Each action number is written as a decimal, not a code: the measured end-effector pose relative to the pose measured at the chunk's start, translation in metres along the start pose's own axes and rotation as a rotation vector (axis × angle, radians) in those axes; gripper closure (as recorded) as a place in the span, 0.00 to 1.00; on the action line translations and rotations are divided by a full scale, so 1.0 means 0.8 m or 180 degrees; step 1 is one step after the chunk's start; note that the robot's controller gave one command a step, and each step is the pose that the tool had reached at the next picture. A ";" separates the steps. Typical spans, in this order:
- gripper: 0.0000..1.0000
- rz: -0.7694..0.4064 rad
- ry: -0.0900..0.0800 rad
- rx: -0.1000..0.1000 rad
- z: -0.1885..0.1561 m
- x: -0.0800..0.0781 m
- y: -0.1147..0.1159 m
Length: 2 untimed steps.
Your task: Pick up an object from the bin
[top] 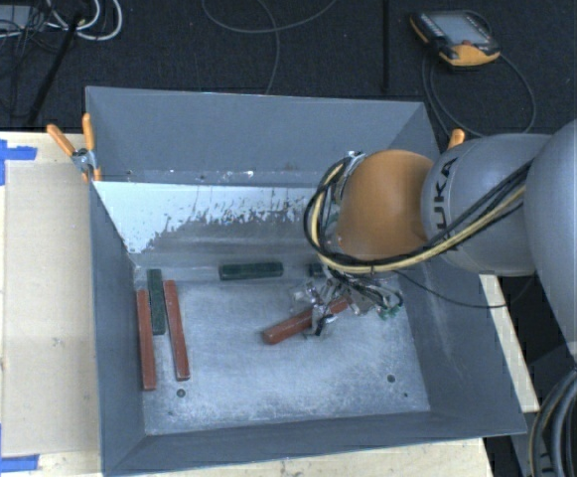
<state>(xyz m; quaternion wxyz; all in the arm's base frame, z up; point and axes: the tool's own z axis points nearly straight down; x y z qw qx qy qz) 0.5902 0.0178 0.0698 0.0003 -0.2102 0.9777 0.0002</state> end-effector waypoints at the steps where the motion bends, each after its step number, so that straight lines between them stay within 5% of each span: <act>1: 1.00 -0.0002 0.0000 0.0000 0.000 0.000 0.000; 2: 1.00 -0.0866 0.0003 -0.0005 -0.227 0.004 0.019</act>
Offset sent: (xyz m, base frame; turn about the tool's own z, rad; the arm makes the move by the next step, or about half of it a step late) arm -0.0108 0.0138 0.2187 -0.3254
